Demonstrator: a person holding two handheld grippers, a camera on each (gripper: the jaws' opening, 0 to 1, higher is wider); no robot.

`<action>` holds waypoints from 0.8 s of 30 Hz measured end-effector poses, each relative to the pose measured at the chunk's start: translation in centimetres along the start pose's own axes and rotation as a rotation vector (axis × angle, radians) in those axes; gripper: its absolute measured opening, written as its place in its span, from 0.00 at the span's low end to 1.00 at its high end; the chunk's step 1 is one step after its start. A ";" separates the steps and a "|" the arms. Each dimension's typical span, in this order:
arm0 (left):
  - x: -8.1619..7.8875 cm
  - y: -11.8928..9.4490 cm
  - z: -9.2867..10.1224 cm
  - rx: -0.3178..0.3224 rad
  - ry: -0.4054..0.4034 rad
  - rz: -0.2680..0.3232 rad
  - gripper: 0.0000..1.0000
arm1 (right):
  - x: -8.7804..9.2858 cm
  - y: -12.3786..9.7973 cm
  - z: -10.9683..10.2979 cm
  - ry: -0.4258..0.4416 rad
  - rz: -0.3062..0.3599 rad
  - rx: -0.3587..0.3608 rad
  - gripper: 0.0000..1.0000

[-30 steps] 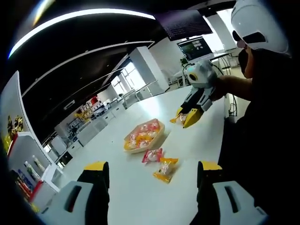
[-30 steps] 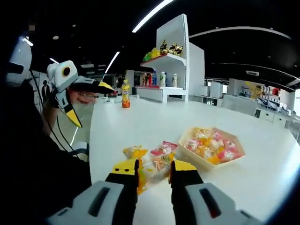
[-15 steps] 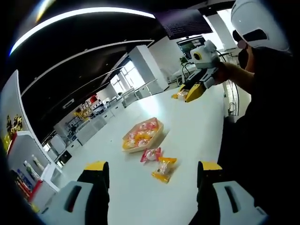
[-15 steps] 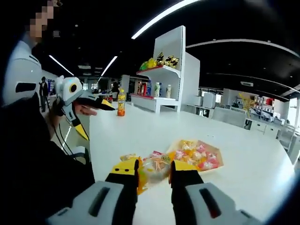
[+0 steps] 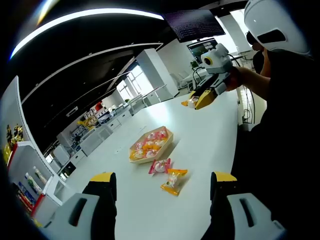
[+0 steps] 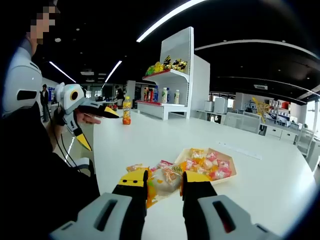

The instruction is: Pick up the marshmallows scattered on the table and place them into the bowl on the table

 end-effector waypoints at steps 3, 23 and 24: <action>0.0 0.0 0.0 0.000 -0.001 0.001 0.76 | 0.0 0.1 0.0 0.002 0.000 -0.003 0.24; 0.0 0.3 0.4 0.011 0.004 -0.004 0.76 | 0.3 0.0 0.0 0.013 -0.005 -0.002 0.24; 0.0 0.3 0.4 0.011 0.005 -0.006 0.76 | 0.4 -0.1 0.0 0.013 -0.005 -0.001 0.24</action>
Point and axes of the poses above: the point that each gripper's makers call its tool centre point, and the gripper's own axes: y roughly forward along the fingers, z roughly to its right, x roughly out of its underside, the point moved 3 cm from there along -y, roughly backward along the fingers, and after that the axes turned 3 degrees about -x, right-handed, at the moved point
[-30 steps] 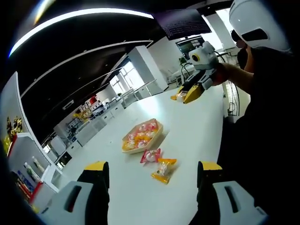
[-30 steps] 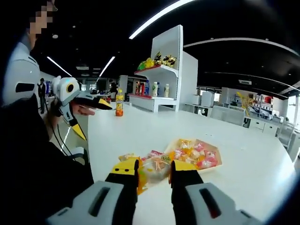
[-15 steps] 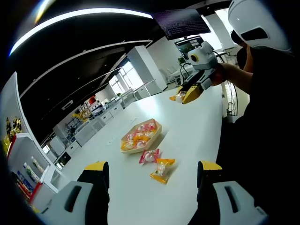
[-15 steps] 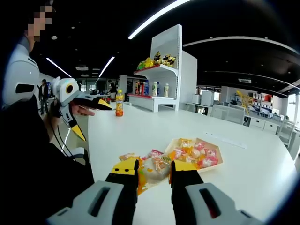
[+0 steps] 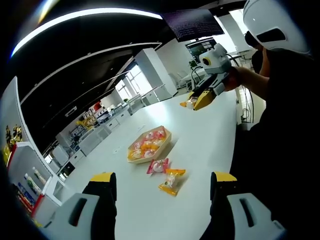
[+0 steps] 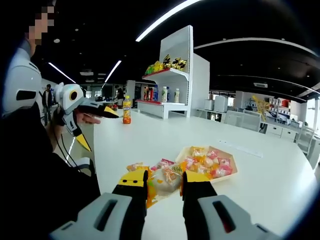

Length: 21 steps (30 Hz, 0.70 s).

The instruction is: Pick up the marshmallows scattered on the table and place them into the bowl on the table

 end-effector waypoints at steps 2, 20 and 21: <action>0.0 0.0 0.0 0.001 -0.002 0.001 0.76 | 0.0 0.0 0.1 0.001 0.000 0.002 0.24; 0.0 -0.1 0.2 0.006 0.000 0.001 0.76 | -1.2 0.1 1.9 0.058 0.054 0.033 0.24; 0.1 -0.1 0.2 0.005 0.001 0.000 0.76 | -1.3 0.1 2.0 0.058 0.059 0.036 0.24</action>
Point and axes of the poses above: the point that each gripper's makers call its tool centre point, and the gripper's own axes: y roughly forward along the fingers, z roughly to its right, x roughly out of its underside, the point moved 3 cm from there along -y, roughly backward along the fingers, and after that the axes turned 3 degrees about -x, right-handed, at the moved point
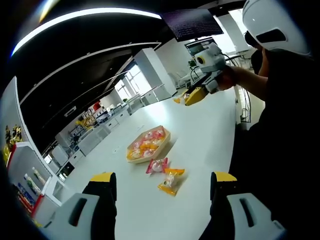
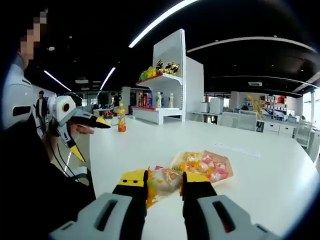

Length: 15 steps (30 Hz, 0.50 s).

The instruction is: Pick up the marshmallows scattered on the table and place them into the bowl on the table

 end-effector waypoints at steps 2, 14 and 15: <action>0.0 0.0 0.0 -0.001 0.000 -0.001 0.76 | -0.2 0.2 0.3 -0.013 0.003 0.010 0.24; 0.2 0.3 0.1 0.008 -0.006 -0.004 0.76 | -0.2 3.2 3.1 -0.021 0.010 0.065 0.24; 0.2 0.2 0.1 0.008 -0.005 -0.004 0.76 | -0.1 3.5 3.4 -0.011 0.013 0.069 0.24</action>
Point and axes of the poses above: the point that each gripper's makers call its tool centre point, and the gripper's own axes: y roughly forward along the fingers, z roughly to its right, x roughly out of its underside, the point moved 3 cm from there along -y, roughly backward along the fingers, and after that the axes turned 3 degrees about -x, right-handed, at the moved point
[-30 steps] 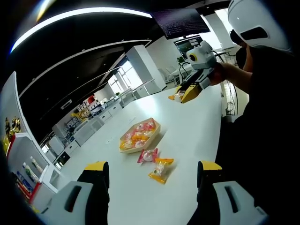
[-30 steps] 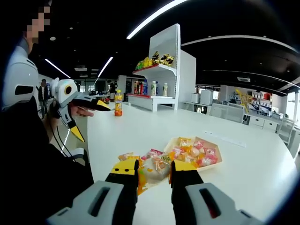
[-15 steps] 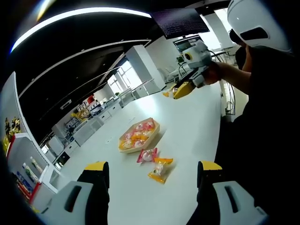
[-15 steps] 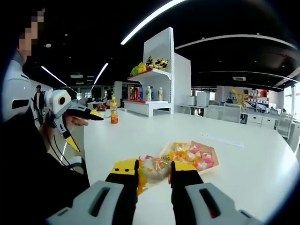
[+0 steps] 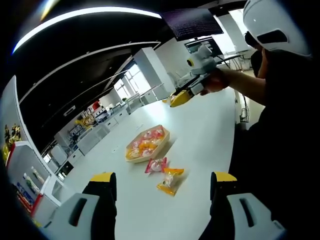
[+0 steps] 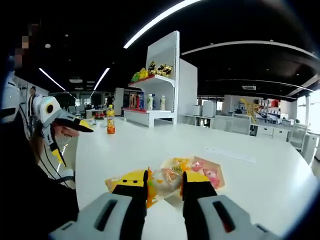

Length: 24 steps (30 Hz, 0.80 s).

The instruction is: Pick up the marshmallows scattered on the table and place them into the bowl on the table

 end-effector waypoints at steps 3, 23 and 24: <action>0.0 -0.1 -0.1 -0.002 0.001 0.002 0.76 | 0.2 0.9 0.8 0.038 -0.003 0.014 0.24; 0.9 0.5 0.3 0.023 -0.022 0.003 0.76 | 0.2 8.1 4.3 0.029 -0.015 0.096 0.24; 0.9 0.5 0.3 0.024 -0.023 0.001 0.76 | 0.2 8.7 4.2 0.031 -0.015 0.090 0.24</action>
Point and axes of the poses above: the point that each gripper's makers call its tool centre point, and the gripper's own axes: y roughly forward along the fingers, z roughly to its right, x roughly out of its underside, the point moved 3 cm from there along -y, roughly backward along the fingers, and after that the axes turned 3 degrees about -x, right-handed, at the moved point
